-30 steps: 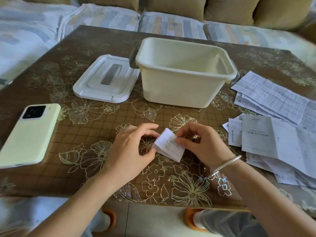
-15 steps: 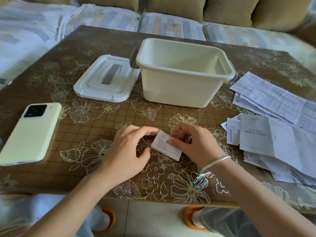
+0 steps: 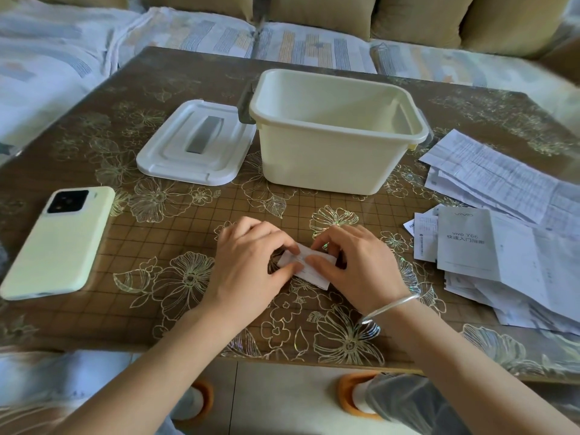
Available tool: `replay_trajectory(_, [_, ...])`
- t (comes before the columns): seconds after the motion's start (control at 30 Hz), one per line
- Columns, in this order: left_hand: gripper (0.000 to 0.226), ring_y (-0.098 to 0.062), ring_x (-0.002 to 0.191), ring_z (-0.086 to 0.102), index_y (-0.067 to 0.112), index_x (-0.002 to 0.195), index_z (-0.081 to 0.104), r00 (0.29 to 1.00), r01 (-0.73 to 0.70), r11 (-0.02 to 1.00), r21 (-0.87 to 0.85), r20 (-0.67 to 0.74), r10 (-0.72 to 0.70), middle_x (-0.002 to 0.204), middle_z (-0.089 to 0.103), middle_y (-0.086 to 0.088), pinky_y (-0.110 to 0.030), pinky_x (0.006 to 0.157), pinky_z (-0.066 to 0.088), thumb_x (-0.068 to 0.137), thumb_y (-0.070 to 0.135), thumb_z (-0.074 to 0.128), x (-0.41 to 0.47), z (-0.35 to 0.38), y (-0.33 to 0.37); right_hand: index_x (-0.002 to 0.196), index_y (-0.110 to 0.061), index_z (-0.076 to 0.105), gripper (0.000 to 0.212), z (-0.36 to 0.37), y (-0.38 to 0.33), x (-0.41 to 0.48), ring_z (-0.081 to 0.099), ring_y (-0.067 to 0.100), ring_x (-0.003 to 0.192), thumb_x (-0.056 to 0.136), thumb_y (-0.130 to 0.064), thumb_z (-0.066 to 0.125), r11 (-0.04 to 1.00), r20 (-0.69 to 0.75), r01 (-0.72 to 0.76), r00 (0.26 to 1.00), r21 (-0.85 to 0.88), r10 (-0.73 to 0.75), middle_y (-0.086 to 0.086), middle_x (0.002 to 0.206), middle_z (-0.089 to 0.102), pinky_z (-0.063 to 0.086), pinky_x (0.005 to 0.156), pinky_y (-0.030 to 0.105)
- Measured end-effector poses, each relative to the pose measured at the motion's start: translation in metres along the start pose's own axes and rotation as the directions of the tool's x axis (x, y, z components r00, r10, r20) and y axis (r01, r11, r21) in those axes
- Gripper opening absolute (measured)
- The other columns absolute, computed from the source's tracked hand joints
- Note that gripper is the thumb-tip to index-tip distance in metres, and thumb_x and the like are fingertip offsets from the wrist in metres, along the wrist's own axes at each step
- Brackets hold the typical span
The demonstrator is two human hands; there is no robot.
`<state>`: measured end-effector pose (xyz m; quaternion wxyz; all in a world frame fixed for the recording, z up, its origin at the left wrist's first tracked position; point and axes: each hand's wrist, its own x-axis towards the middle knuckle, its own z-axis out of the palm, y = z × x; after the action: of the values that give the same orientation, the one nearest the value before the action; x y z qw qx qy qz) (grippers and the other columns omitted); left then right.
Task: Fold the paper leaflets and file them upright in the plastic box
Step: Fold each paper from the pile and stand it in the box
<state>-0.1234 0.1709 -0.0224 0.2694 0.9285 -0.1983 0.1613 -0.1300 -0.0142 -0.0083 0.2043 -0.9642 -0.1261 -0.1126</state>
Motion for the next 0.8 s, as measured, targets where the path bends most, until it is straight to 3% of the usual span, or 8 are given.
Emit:
replay_trajectory(0.17, [0.015, -0.014, 0.1, 0.049, 0.031, 0.09, 0.067, 0.998, -0.022, 1.0, 0.017, 0.057, 0.021, 0.097, 0.062, 0.017, -0.03, 0.08, 0.025, 0.079, 0.039, 0.073, 0.003, -0.001, 0.0, 0.105, -0.024, 0.059, 0.034, -0.003, 0.002, -0.012, 0.049, 0.016, 0.09, 0.086, -0.051, 0.053, 0.975, -0.013, 0.08, 0.996, -0.207, -0.085, -0.007, 0.095, 0.056, 0.046, 0.069, 0.029])
replay_trajectory(0.3, [0.014, -0.011, 0.099, 0.046, 0.033, 0.095, 0.064, 0.993, -0.037, 0.999, -0.01, 0.109, 0.038, 0.097, 0.057, 0.017, -0.029, 0.079, 0.024, 0.083, 0.039, 0.068, 0.004, 0.002, -0.002, 0.104, -0.034, 0.058, 0.043, -0.01, 0.011, -0.019, 0.038, 0.014, 0.097, 0.074, -0.064, 0.054, 0.99, 0.039, -0.101, 0.994, -0.096, 0.105, -0.01, 0.099, 0.049, 0.036, 0.082, 0.03])
replay_trajectory(0.5, [0.013, -0.01, 0.099, 0.044, 0.031, 0.097, 0.066, 0.991, -0.056, 0.997, -0.051, 0.121, 0.062, 0.095, 0.058, 0.017, -0.031, 0.083, 0.028, 0.084, 0.033, 0.066, 0.004, 0.003, -0.003, 0.099, -0.037, 0.056, 0.02, -0.002, 0.0, -0.018, 0.031, 0.018, 0.106, 0.086, -0.052, 0.056, 0.945, 0.006, -0.318, 0.948, -0.08, 0.319, -0.008, 0.105, 0.042, 0.021, 0.082, 0.029])
replay_trajectory(0.63, [0.012, -0.009, 0.099, 0.044, 0.034, 0.097, 0.067, 0.992, -0.038, 0.996, -0.076, 0.119, 0.047, 0.094, 0.058, 0.02, -0.033, 0.086, 0.029, 0.085, 0.035, 0.069, 0.005, 0.002, -0.004, 0.098, -0.032, 0.058, 0.015, -0.001, -0.001, -0.015, 0.037, 0.022, 0.106, 0.09, -0.045, 0.055, 0.91, -0.038, -0.411, 0.912, -0.06, 0.409, -0.005, 0.106, 0.05, 0.027, 0.086, 0.032])
replay_trajectory(0.8, [0.016, -0.009, 0.103, 0.043, 0.034, 0.1, 0.068, 0.987, -0.043, 0.996, -0.079, 0.149, 0.054, 0.098, 0.06, 0.019, -0.031, 0.086, 0.025, 0.085, 0.038, 0.068, 0.007, 0.001, -0.006, 0.098, -0.025, 0.063, 0.02, -0.016, -0.001, -0.007, 0.049, 0.018, 0.098, 0.089, -0.043, 0.058, 0.954, 0.007, -0.298, 0.955, 0.039, 0.298, -0.009, 0.098, 0.062, 0.042, 0.083, 0.031])
